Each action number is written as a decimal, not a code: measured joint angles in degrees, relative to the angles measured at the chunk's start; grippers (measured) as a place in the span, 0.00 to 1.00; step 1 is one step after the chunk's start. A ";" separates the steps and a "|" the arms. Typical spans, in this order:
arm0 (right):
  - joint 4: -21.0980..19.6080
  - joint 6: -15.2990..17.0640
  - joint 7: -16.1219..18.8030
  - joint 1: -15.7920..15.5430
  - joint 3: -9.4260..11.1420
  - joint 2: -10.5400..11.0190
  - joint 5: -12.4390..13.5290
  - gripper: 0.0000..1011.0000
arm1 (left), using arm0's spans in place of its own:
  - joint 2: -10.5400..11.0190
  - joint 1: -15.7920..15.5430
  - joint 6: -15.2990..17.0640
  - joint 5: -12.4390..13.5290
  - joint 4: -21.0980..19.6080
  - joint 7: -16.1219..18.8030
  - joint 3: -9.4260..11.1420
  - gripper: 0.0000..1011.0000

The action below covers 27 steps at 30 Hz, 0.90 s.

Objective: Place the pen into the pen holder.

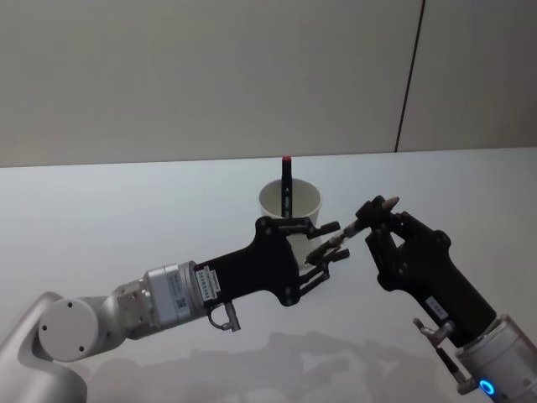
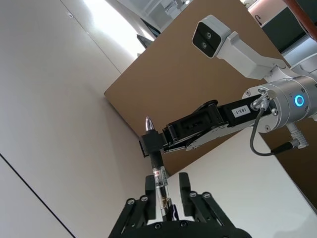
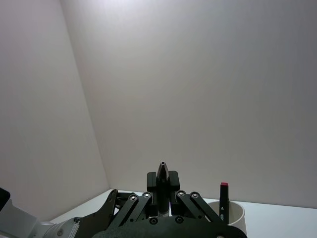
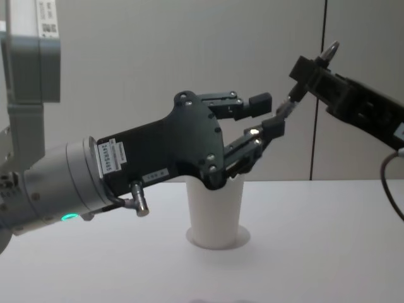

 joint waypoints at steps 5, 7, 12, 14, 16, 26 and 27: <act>-0.18 -0.13 -0.02 -0.10 -0.02 0.06 -0.01 0.12 | 0.00 0.00 0.00 0.00 0.00 0.00 0.00 0.43; -0.23 -0.18 -0.02 -0.12 -0.02 0.08 -0.02 0.12 | 0.00 0.00 0.00 0.00 0.00 0.00 0.00 0.47; -0.39 -0.29 0.00 -0.19 -0.02 0.14 -0.02 0.12 | 0.00 0.00 0.00 0.00 0.00 0.00 0.00 0.65; -0.45 -0.33 0.03 -0.22 -0.02 0.17 -0.02 0.12 | 0.00 0.00 0.00 0.00 0.00 0.00 0.00 0.69; -0.48 -0.38 0.07 -0.24 -0.02 0.18 0.00 0.12 | 0.00 0.00 0.00 0.00 0.00 0.00 0.00 0.77; -0.67 -0.63 0.15 -0.38 -0.08 0.23 0.07 0.12 | 0.00 0.00 0.01 0.00 0.00 0.00 0.00 0.99; -0.68 -0.67 0.15 -0.39 -0.08 0.24 0.07 0.12 | 0.00 0.00 0.01 0.00 0.00 0.00 0.00 0.99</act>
